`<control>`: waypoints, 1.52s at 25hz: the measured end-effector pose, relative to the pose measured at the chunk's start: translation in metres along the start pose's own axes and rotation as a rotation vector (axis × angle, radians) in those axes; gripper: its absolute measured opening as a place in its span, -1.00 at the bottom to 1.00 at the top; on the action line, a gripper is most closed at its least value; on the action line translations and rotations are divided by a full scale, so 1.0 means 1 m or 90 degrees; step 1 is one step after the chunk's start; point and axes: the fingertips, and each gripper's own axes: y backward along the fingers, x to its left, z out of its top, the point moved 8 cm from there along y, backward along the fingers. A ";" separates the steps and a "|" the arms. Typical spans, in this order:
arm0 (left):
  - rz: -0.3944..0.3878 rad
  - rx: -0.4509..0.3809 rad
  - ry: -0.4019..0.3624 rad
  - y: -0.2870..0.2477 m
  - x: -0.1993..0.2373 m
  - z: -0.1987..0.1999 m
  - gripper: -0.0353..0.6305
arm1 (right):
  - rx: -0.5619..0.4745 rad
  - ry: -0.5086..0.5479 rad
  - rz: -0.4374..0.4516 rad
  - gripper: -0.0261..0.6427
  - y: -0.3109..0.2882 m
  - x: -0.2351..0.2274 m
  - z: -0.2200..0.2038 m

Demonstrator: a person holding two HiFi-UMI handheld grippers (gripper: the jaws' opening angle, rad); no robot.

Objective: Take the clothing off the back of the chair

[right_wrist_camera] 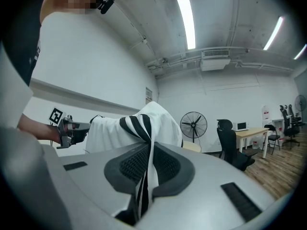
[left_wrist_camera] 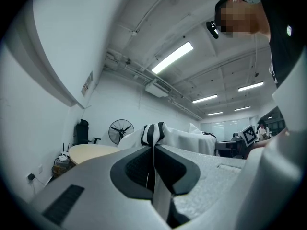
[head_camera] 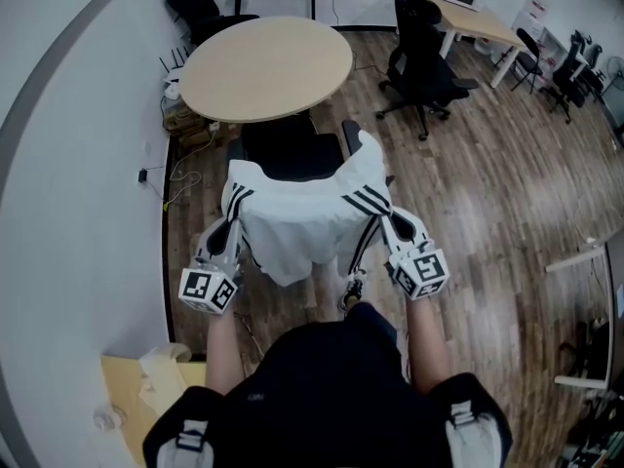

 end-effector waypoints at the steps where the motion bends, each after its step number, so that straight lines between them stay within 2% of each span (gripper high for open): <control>1: -0.001 0.002 -0.002 0.002 -0.001 0.000 -0.86 | 0.000 -0.001 -0.002 -0.89 0.002 0.002 -0.001; 23: 0.000 0.018 0.004 0.034 -0.007 -0.005 -0.86 | 0.014 -0.014 -0.020 -0.89 0.021 0.021 -0.011; 38: 0.023 0.033 0.006 0.053 -0.021 -0.014 -0.86 | 0.046 0.064 -0.024 -0.89 0.039 0.035 -0.020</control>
